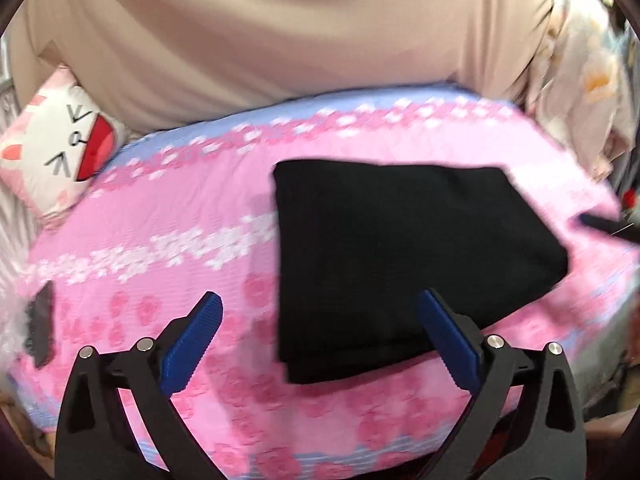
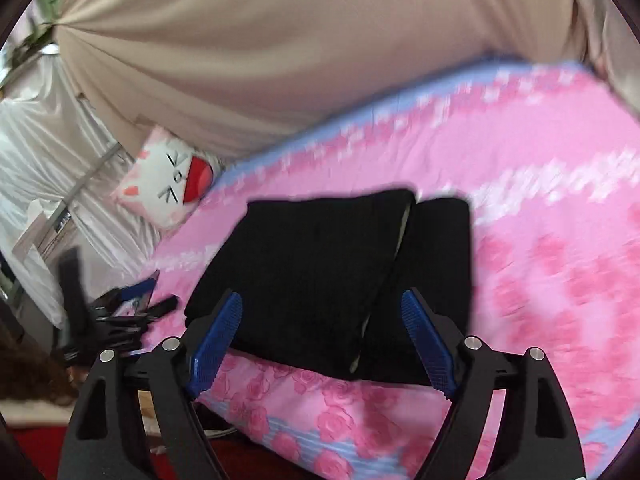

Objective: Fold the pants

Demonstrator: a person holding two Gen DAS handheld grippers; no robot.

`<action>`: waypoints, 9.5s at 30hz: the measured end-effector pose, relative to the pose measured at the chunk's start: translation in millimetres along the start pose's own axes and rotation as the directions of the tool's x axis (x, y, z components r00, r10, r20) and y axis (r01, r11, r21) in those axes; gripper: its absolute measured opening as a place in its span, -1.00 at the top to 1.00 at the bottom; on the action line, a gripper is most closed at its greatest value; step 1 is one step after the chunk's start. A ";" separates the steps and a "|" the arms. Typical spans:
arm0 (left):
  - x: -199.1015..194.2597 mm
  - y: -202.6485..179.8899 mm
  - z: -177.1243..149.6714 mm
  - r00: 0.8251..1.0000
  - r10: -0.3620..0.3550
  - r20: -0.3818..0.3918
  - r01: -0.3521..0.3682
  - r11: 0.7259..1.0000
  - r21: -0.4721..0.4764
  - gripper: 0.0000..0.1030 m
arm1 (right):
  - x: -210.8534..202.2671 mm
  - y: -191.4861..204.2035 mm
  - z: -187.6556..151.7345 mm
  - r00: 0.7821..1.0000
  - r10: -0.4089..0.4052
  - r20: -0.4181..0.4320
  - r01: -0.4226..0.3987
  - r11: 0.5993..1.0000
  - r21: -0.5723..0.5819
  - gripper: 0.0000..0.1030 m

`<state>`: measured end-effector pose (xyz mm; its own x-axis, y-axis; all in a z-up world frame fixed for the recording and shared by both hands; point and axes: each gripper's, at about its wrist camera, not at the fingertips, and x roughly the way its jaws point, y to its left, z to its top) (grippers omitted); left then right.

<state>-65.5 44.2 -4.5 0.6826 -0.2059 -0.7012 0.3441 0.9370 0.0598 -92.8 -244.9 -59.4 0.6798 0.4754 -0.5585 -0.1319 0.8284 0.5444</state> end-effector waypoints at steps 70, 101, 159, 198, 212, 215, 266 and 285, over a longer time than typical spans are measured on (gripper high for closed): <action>94.3 0.6 -4.8 0.980 -0.028 -0.198 0.008 0.995 -0.103 -0.91 | 240.6 87.2 96.9 0.937 -0.190 -0.292 0.112 0.958 -0.263 0.48; 92.0 23.4 -30.9 0.927 -0.253 -0.276 0.129 0.908 -0.398 -0.90 | 3.5 -63.4 -0.9 0.959 -0.279 -0.059 0.285 0.943 0.175 -0.62; -58.6 42.7 137.5 0.911 -0.297 0.287 0.355 0.917 -0.180 0.43 | -45.0 110.4 133.6 0.935 0.088 0.343 0.001 0.968 -0.250 0.26; 185.2 103.4 114.3 0.995 -0.032 -0.096 0.003 0.957 -0.289 -0.52 | 130.8 -107.7 166.6 0.975 -0.187 0.118 0.147 0.946 0.290 -0.30; 224.0 38.0 177.8 0.995 0.077 -0.069 -0.089 0.977 -0.195 -0.89 | 211.1 -60.5 219.0 0.932 -0.359 0.050 0.361 0.932 -0.020 1.00; 244.0 39.7 162.6 0.989 0.076 -0.129 -0.100 0.976 -0.192 -0.91 | 196.7 -89.2 219.7 0.970 -0.238 0.045 0.231 0.965 0.125 1.00; 88.3 -11.5 91.5 0.990 0.137 0.017 -0.133 0.981 -0.140 -0.90 | 89.4 51.1 111.6 0.792 -0.529 0.304 0.542 0.839 0.050 -0.62; 122.1 -1.7 63.8 0.974 0.200 0.104 -0.186 0.973 -0.135 -0.90 | 128.0 51.5 78.6 0.738 -0.603 0.302 0.633 0.774 -0.002 -0.66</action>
<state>58.4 -0.5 -44.8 0.8009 -0.0421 -0.5973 0.1208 0.9884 0.0924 44.2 -164.7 -53.6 0.7995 -0.2381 -0.5515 0.3269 0.9427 0.0669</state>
